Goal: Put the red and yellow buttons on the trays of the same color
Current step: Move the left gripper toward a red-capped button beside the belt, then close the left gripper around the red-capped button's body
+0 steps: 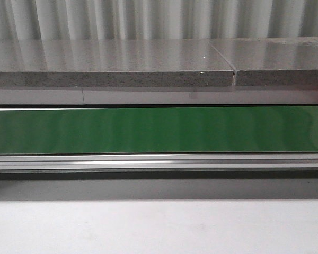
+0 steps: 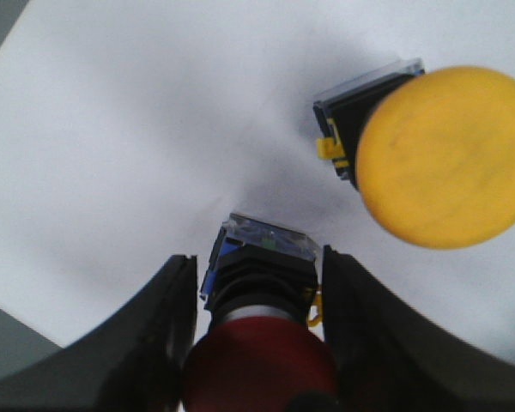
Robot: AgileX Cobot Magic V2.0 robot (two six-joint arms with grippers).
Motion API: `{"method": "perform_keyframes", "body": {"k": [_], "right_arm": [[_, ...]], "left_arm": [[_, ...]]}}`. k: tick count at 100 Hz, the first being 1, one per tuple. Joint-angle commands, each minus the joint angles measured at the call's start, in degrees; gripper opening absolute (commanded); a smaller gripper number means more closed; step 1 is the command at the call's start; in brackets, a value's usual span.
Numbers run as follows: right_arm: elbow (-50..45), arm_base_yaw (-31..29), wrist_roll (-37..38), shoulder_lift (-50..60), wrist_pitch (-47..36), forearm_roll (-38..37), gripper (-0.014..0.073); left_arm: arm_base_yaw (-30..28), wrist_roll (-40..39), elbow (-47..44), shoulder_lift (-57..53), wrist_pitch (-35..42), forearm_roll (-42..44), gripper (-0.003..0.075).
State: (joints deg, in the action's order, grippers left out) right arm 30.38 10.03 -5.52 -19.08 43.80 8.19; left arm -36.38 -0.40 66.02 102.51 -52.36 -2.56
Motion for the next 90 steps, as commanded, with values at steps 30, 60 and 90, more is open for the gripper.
{"method": "perform_keyframes", "body": {"k": [30,60,90], "right_arm": [[1.37,0.13,-0.48,-0.25,-3.98,0.52,-0.0065],[1.37,0.13,-0.48,-0.25,-3.98,0.52,-0.0065],[1.37,0.13,-0.48,-0.25,-3.98,0.52,-0.0065]], "left_arm": [[5.61,1.55,1.66,-11.65,-3.47,-0.46,0.0165],[12.47,1.55,2.79,-17.08,-6.85,-0.51,0.0165],[19.86,1.55,10.15,-16.39,-10.28,-1.33,0.0165]]}}
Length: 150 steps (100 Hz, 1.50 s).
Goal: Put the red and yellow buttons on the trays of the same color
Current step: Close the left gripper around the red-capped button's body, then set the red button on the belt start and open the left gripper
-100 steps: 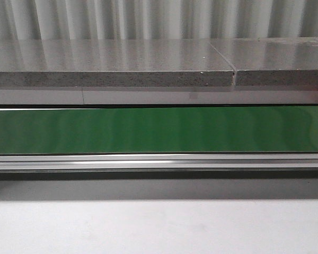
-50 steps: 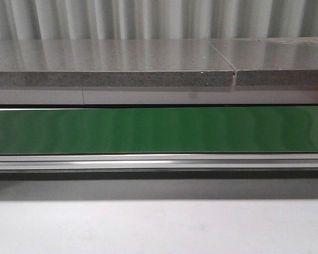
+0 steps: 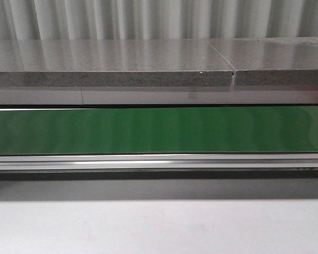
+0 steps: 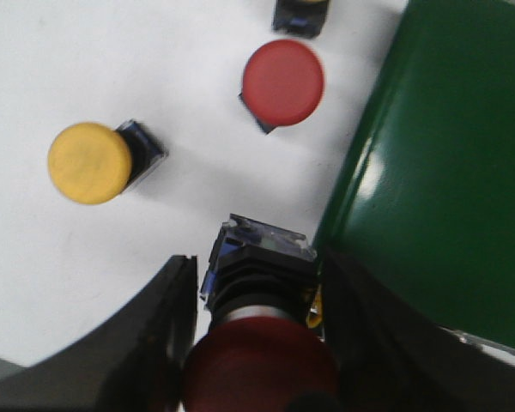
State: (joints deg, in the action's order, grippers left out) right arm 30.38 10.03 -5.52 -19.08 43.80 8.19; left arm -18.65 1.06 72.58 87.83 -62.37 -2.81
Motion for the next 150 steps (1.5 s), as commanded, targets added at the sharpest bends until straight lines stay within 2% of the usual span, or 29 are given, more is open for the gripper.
{"method": "perform_keyframes", "body": {"k": [1,37,64,75,90,100,125,150], "right_arm": [[1.37,0.13,-0.48,-0.25,-3.98,0.52,-0.0065],[1.37,0.13,-0.48,-0.25,-3.98,0.52,-0.0065],[1.37,0.13,-0.48,-0.25,-3.98,0.52,-0.0065],[1.37,0.13,-0.48,-0.25,-3.98,0.52,-0.0065],[1.37,0.13,-0.48,-0.25,-3.98,0.52,-0.0065],[1.37,0.13,-0.48,-0.25,-3.98,0.52,-0.0065],[1.37,0.13,-0.48,-0.25,-3.98,0.52,-0.0065],[1.37,0.13,-0.48,-0.25,-3.98,0.52,-0.0065]], "left_arm": [[2.29,0.08,3.74,-1.46,-0.37,-1.29,0.0165],[10.38,0.08,8.35,4.00,-0.69,-1.81,0.0165],[10.94,0.59,9.22,8.06,-1.66,-1.81,0.0174],[10.94,0.93,9.25,8.80,-1.66,-1.92,0.0223],[10.94,1.70,9.25,9.02,-1.13,-4.56,0.0405],[10.94,1.70,9.75,9.02,0.16,-6.62,0.0477],[10.94,1.70,14.37,8.74,0.21,-8.28,0.0478],[7.97,1.48,19.87,8.45,-5.63,-7.84,0.0473]]}}
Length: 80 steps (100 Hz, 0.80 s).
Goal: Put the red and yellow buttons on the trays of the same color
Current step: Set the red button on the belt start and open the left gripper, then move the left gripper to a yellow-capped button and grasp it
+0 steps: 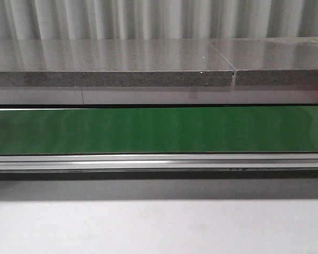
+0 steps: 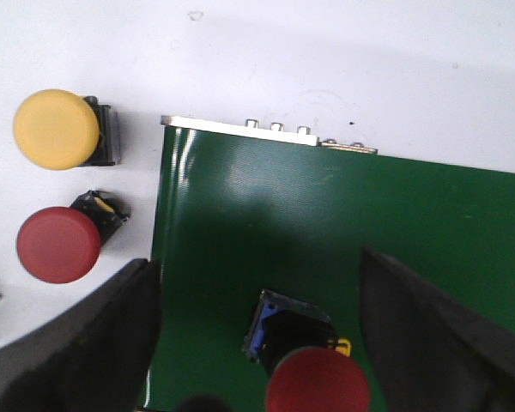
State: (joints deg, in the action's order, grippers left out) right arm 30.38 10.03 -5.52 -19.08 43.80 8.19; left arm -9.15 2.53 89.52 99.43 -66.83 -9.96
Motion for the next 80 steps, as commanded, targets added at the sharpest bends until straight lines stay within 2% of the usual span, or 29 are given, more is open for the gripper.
{"method": "perform_keyframes", "body": {"k": [1,43,80], "right_arm": [[1.37,0.13,-0.48,-0.25,-3.98,0.52,-0.0065],[1.37,0.13,-0.48,-0.25,-3.98,0.52,-0.0065],[1.37,0.13,-0.48,-0.25,-3.98,0.52,-0.0065]], "left_arm": [[-1.71,0.01,2.94,-3.14,-1.45,-0.69,0.0473],[-15.81,-2.07,3.24,-2.56,-5.73,0.93,0.0473],[-20.45,-5.10,2.59,0.68,-5.73,6.45,0.0473]]}}
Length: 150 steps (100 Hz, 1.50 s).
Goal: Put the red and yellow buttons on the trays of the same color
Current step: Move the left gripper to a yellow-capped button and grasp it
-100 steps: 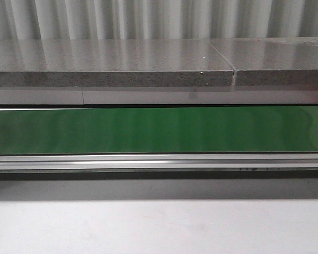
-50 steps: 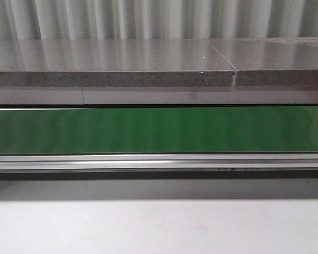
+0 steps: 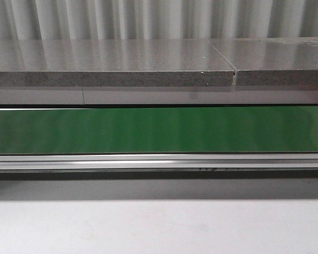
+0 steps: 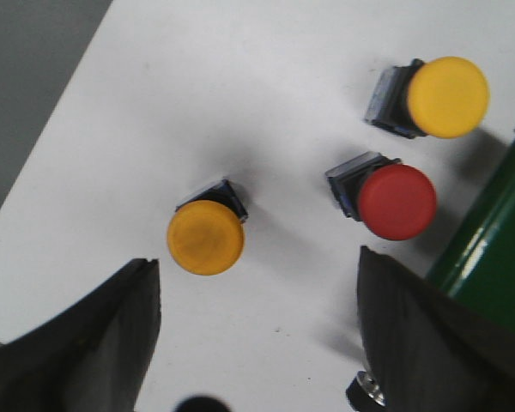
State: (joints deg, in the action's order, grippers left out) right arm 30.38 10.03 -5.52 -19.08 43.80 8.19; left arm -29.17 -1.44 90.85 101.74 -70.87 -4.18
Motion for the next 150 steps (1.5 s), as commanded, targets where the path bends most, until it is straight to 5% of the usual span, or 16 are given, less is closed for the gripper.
{"method": "perform_keyframes", "body": {"k": [1,130,150], "right_arm": [[1.37,0.13,-0.48,-0.25,-3.98,0.52,-0.0065],[1.37,0.13,-0.48,-0.25,-3.98,0.52,-0.0065],[1.37,0.13,-0.48,-0.25,-3.98,0.52,-0.0065]], "left_arm": [[-0.56,-1.13,1.15,-1.52,-1.69,0.66,0.0473],[-3.70,-2.05,-1.68,11.10,3.84,-4.31,0.0471],[-3.70,-2.05,-1.68,11.10,4.39,-4.31,0.0296]]}}
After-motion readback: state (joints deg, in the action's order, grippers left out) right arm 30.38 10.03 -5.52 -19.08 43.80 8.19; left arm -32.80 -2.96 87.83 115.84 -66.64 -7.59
